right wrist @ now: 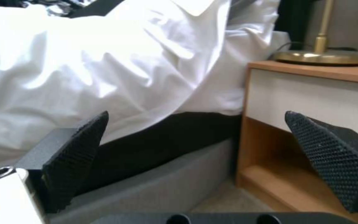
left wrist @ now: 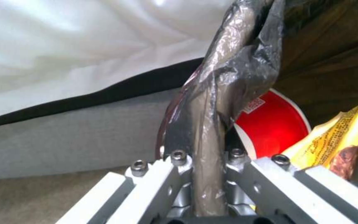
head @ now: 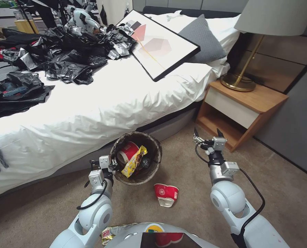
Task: Pick up the trash bin, then pick up the garbage from the floor and place it into the trash bin.
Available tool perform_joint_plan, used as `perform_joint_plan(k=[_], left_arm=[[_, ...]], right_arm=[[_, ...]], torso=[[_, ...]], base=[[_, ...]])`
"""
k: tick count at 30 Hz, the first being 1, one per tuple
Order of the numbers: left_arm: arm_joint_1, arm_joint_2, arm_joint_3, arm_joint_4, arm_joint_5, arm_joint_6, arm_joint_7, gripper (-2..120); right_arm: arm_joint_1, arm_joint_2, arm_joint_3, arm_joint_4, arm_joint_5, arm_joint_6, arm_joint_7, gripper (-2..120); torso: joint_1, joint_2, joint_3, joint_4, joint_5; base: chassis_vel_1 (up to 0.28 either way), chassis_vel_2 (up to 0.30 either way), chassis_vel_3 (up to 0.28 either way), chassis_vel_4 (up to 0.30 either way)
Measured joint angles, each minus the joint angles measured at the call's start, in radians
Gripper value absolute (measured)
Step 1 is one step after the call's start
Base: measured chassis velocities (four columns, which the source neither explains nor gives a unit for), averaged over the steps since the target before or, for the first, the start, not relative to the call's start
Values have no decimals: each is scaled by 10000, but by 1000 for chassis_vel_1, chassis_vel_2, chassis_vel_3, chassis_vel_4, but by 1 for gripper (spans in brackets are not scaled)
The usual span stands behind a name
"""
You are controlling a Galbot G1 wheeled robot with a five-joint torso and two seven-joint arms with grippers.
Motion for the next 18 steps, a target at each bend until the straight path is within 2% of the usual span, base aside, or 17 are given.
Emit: perform_joint_plan(k=[11,18], left_arm=[[-14,6,-33,25,94,-1,3,0],[-16,-13,-24,59,208,-4,22,0]], right_arm=[[26,153,-64,-10,-64,-66,46,100],[16,159,-41,-37,-82,-81,84,100]], torso=[[0,0,0,5,0],[0,0,0,-1,0]], base=[[66,61,66,63],[0,0,0,0]])
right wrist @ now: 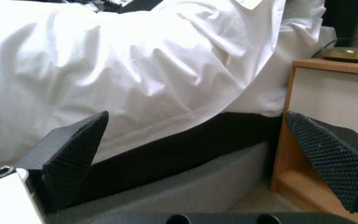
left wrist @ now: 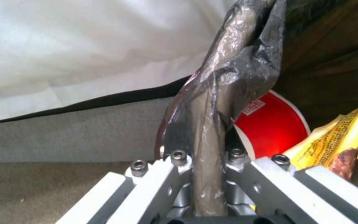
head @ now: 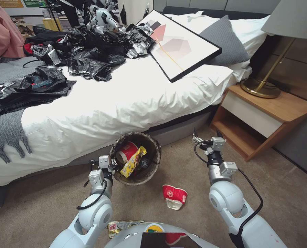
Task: Pick up the trash bin, then pick up the garbage from the floor and place it into the trash bin.
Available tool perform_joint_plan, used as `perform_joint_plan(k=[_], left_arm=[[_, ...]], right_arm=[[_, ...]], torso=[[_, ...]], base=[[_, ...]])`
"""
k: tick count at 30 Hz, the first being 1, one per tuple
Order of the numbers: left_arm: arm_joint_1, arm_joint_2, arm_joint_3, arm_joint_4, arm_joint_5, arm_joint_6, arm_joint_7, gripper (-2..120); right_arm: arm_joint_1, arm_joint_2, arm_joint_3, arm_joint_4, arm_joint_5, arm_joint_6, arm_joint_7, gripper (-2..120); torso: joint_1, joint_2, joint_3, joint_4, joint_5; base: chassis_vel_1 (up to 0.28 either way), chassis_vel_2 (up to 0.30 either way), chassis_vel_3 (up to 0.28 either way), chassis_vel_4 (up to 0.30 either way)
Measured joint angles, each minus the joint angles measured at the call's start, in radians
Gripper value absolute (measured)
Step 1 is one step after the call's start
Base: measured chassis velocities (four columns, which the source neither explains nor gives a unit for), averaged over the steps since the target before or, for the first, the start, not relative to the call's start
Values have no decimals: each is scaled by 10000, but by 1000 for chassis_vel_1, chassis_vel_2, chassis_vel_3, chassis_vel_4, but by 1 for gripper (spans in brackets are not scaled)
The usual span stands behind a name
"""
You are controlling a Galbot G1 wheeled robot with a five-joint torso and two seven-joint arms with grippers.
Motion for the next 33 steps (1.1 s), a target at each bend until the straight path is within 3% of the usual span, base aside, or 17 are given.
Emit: perform_joint_plan(k=[33], left_arm=[[-30,-71,-58,79,-3,-38,-5,0]], right_arm=[[109,-53,3,-64,59,-55,-6,100]], torso=[[0,0,0,2,-2]], base=[[2,-1,-1,1]])
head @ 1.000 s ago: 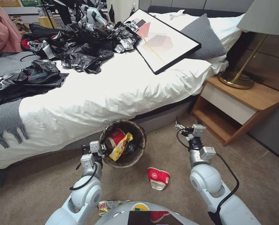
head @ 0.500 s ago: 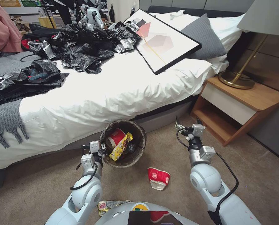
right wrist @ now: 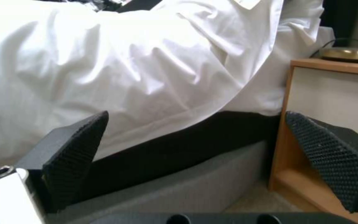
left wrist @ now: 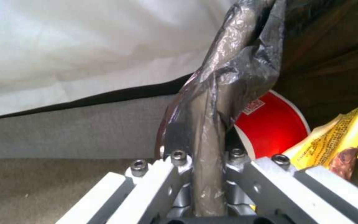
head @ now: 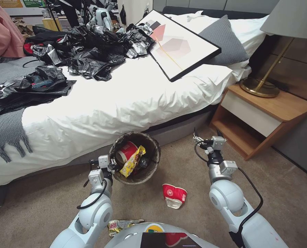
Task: Pick up the trash bin, then pick up the garbage from the floor and place it into the trash bin.
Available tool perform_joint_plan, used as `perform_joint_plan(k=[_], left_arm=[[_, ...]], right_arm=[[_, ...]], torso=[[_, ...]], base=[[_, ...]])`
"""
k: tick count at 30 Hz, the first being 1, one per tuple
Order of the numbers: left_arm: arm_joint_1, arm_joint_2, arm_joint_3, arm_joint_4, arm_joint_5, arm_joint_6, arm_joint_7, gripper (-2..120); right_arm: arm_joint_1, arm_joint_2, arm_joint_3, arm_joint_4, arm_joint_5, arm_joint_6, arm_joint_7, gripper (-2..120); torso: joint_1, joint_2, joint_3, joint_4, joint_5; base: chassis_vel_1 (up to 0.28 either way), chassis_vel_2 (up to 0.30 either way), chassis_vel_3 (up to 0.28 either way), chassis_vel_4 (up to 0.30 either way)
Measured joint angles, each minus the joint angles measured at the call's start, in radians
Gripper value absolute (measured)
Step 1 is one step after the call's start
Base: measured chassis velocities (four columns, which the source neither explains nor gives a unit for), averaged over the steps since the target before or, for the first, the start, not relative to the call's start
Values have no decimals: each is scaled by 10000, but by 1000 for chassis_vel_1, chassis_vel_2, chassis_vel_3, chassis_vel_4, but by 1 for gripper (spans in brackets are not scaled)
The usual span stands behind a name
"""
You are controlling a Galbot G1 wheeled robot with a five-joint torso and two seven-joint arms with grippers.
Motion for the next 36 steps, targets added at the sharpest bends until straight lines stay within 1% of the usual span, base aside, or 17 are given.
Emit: perform_joint_plan(k=[15,33,36], left_arm=[[2,11,-7,-41,-7,-7,-11,0],[219,-2,-62,-279,72,-23,-10,0],[285,-17,-109,-313,105,-42,-9,0]], right_arm=[[-16,41,0,30,-32,-29,-15,100],[-235,165,-9,50,-411,-23,7,100],[-267,-209,-58,-14,-423,19,-46,100]], torso=[[0,0,0,0,2],[0,0,0,-1,1],[-1,1,-1,0,0]], base=[[72,-66,-62,61],[2,-3,-3,2],[0,0,0,0]])
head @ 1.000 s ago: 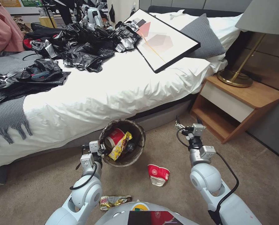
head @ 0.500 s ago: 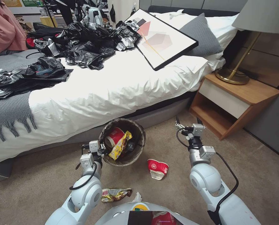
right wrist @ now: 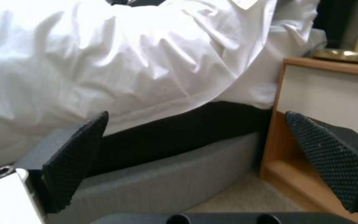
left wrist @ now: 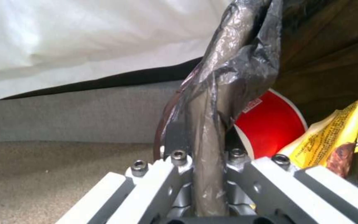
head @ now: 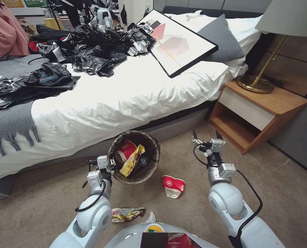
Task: Pick up the trash bin, then pick up the garbage from the floor and place it into the trash bin.
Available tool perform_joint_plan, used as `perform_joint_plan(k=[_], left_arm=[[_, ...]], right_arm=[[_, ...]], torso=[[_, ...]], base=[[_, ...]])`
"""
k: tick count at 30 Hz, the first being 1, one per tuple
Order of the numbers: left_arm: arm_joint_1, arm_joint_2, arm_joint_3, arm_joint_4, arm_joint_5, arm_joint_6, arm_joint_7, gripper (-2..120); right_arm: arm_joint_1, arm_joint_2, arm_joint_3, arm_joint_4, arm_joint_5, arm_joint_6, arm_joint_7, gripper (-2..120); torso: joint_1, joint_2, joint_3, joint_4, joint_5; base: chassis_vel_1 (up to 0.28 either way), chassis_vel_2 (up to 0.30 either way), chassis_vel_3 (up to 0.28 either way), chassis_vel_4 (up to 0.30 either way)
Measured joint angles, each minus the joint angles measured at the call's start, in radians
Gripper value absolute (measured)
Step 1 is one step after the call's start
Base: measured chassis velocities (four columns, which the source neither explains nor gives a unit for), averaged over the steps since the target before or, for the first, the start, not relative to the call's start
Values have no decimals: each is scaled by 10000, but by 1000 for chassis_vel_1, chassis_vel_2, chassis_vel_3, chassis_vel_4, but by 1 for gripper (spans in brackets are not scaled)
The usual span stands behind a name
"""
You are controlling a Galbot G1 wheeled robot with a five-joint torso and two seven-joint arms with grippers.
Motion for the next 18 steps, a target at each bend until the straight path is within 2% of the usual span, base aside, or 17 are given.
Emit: perform_joint_plan(k=[1,4,5,8,14,18], left_arm=[[0,0,0,0,0,0,0,0],[48,12,-51,0,32,-21,6,0],[48,12,-51,0,32,-21,6,0],[73,29,-87,-21,35,-28,9,0],[93,47,-139,-25,34,-30,11,0],[94,52,-147,-26,33,-31,11,0]], right_arm=[[0,0,0,0,0,0,0,100],[229,-776,-239,-624,62,360,-182,100],[229,-776,-239,-624,62,360,-182,100],[558,-1644,-929,-1409,460,684,-581,100],[952,-2371,-1779,-2095,714,932,-1145,100],[1013,-2475,-1915,-2183,810,959,-1255,100]], torso=[[0,0,0,0,0],[0,-1,0,1,2],[0,-1,0,1,2],[0,0,0,1,3],[0,0,0,1,3],[0,0,0,2,3]], base=[[0,0,0,0],[0,0,0,0],[0,0,0,0],[0,0,0,0],[0,0,0,0],[0,0,0,0]])
